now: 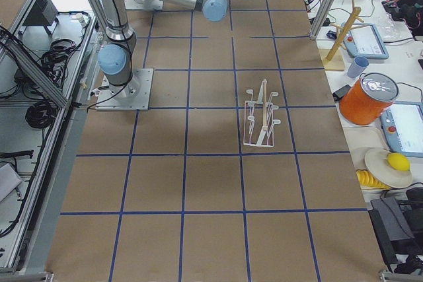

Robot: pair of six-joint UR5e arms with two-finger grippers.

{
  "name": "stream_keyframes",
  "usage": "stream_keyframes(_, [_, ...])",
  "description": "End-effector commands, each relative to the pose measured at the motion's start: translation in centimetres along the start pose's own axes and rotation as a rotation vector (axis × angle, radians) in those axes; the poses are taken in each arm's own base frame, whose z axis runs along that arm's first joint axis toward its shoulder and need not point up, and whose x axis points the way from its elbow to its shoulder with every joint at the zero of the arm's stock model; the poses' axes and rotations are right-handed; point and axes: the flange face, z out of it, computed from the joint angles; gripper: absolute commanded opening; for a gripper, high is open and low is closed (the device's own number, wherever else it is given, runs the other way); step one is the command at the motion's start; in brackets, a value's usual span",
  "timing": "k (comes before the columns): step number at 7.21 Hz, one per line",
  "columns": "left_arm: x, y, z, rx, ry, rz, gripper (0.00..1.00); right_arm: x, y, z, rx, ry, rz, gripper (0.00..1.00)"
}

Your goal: Transfer IKEA cup to right arm and place on rack

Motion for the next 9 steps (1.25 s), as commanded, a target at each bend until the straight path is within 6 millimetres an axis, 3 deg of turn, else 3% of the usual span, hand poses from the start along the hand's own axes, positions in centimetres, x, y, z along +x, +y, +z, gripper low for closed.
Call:
stream_keyframes(1, [1.1,1.4,-2.0,-0.005,-0.05,0.001,1.0,-0.5,-0.2,-1.5,0.108,-0.032,-0.095,0.0])
stream_keyframes(3, [2.9,3.8,-3.2,-0.172,-0.309,0.082,1.0,-0.3,-0.4,-1.7,0.282,-0.052,-0.183,0.0])
stream_keyframes(5, [4.3,3.2,-4.8,-0.272,-0.625,0.116,1.0,1.0,-0.6,-1.6,0.436,-0.031,-0.343,0.0])
stream_keyframes(7, [4.4,3.7,-0.9,-0.386,-0.87,0.192,1.0,2.0,-1.9,0.1,0.606,0.086,-0.588,0.0])
stream_keyframes(8, [4.0,3.7,0.2,-0.385,-1.048,0.123,1.0,2.5,-3.1,0.7,0.714,0.181,-0.659,0.0])
stream_keyframes(9, [5.1,4.5,2.8,-0.343,-1.131,0.117,1.0,2.5,-3.6,-0.2,0.808,0.297,-0.729,0.0])
